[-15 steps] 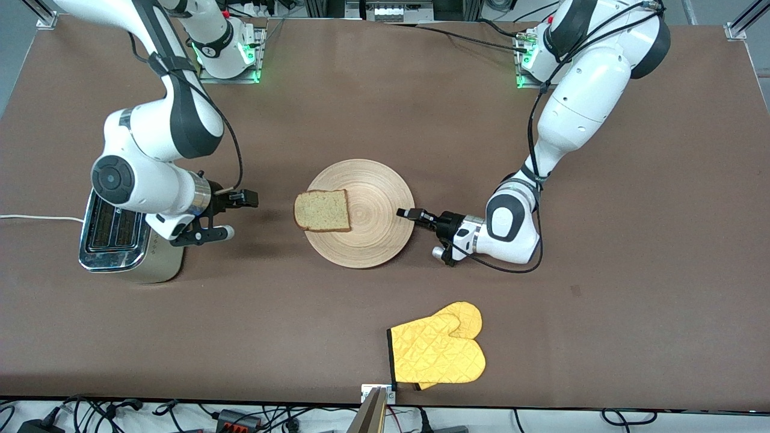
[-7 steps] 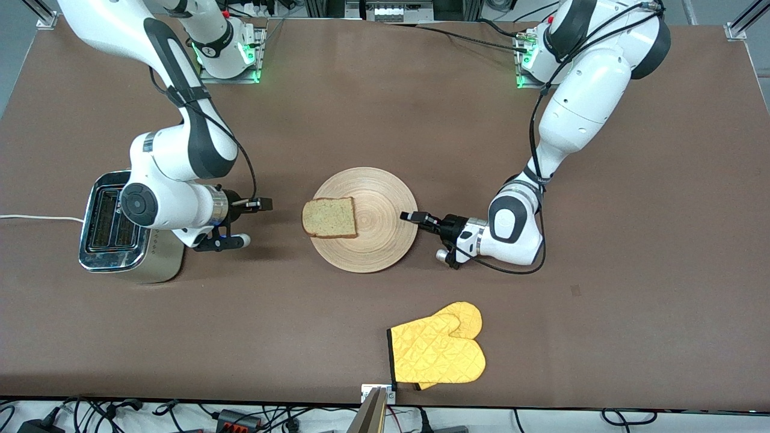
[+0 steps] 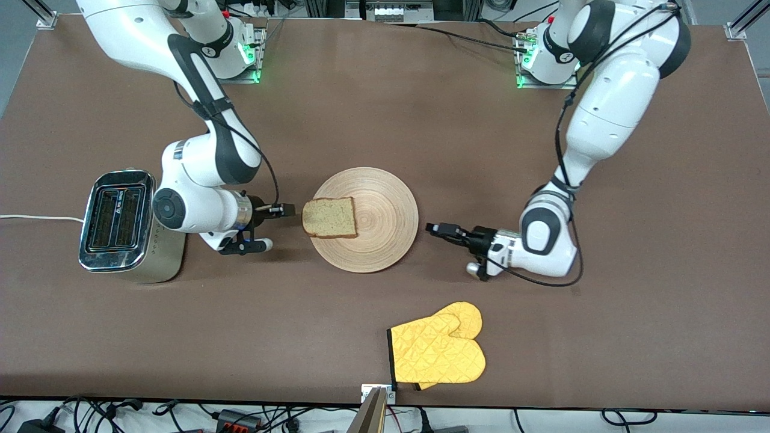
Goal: Move plate and put bread in toaster
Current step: 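Release the plate with the left gripper while the right gripper reaches the bread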
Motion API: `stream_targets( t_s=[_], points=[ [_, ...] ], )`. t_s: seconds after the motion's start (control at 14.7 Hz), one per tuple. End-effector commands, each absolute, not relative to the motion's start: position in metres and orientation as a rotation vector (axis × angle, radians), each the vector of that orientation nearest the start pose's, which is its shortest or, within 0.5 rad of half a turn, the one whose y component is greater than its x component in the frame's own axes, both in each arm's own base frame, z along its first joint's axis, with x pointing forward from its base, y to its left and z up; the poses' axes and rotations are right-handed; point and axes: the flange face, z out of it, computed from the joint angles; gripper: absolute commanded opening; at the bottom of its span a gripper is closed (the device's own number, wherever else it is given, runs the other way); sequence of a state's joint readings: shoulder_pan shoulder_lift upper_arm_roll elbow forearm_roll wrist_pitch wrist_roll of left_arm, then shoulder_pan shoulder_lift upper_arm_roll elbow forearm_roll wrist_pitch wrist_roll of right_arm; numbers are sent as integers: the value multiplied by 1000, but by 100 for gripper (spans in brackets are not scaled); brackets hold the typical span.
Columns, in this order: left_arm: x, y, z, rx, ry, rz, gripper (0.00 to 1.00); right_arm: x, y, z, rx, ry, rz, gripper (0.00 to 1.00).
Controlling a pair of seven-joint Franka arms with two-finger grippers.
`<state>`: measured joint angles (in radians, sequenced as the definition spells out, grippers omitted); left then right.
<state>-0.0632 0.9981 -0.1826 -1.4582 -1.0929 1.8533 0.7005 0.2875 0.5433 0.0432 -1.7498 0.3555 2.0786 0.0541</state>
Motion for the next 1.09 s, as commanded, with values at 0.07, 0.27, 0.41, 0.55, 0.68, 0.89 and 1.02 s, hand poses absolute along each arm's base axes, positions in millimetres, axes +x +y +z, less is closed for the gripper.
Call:
stream_targets(
  t_s=[0.07, 0.27, 0.41, 0.55, 0.68, 0.89, 1.02],
  points=[
    [655, -142, 126, 1978, -260, -320, 43, 605, 239, 234, -2827, -51, 352, 78],
    [669, -84, 161, 1993, -321, -421, 43, 603, 250, 228, -2825, -59, 340, 76],
    [681, -39, 197, 2105, -364, -530, 43, 604, 251, 220, -2823, -49, 332, 75],
    [688, -2, 242, 2233, -401, -618, 43, 604, 253, 217, -2802, -22, 341, 72],
    [691, 12, 294, 2440, -467, -697, 51, 605, 255, 218, -2799, -24, 340, 71],
    [685, 18, 392, 2776, -525, -711, 67, 606, 255, 212, -2798, -16, 349, 62],
    [676, 22, 442, 2909, -549, -696, 100, 606, 257, 210, -2800, 2, 358, 49]
  ],
)
